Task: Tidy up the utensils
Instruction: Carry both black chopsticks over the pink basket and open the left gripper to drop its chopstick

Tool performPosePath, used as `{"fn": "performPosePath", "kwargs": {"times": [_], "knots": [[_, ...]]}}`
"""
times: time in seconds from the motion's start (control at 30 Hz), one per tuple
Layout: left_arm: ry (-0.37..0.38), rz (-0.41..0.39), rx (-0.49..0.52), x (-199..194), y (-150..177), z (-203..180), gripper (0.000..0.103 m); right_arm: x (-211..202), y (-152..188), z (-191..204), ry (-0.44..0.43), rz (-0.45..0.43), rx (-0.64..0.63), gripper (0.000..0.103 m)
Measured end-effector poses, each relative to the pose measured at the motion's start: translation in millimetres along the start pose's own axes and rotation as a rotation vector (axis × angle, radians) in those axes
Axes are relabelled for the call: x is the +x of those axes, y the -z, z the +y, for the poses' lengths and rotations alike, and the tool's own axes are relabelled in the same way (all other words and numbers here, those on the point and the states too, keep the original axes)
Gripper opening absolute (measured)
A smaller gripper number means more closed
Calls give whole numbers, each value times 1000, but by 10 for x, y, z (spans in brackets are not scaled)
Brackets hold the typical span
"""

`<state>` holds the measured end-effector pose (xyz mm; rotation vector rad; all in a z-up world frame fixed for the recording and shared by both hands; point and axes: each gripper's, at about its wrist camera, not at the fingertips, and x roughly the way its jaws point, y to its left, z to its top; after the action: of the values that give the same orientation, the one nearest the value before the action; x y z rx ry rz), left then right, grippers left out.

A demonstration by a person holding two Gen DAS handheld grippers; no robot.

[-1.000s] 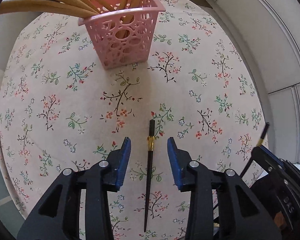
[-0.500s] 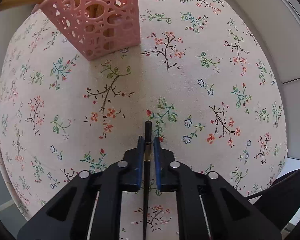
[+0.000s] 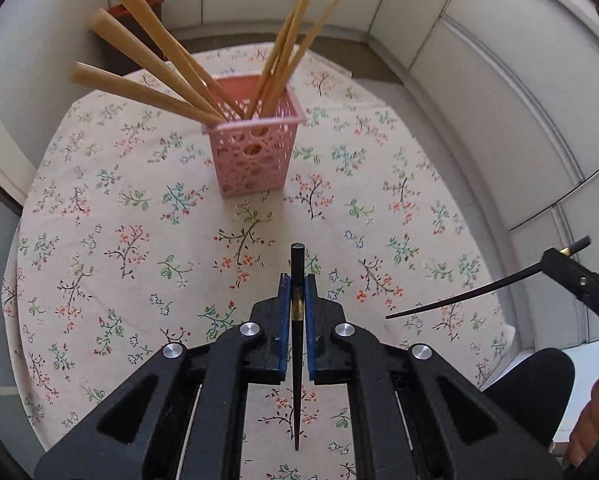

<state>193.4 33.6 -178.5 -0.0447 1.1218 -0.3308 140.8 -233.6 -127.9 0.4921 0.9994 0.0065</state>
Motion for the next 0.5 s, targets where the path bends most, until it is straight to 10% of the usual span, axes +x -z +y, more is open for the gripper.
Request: {"fn": "performPosePath", "kwargs": {"times": [0.5], "knots": [[-1, -397, -62, -1052, -274, -155, 6, -354, -369, 150, -117, -90, 3, 7]]}}
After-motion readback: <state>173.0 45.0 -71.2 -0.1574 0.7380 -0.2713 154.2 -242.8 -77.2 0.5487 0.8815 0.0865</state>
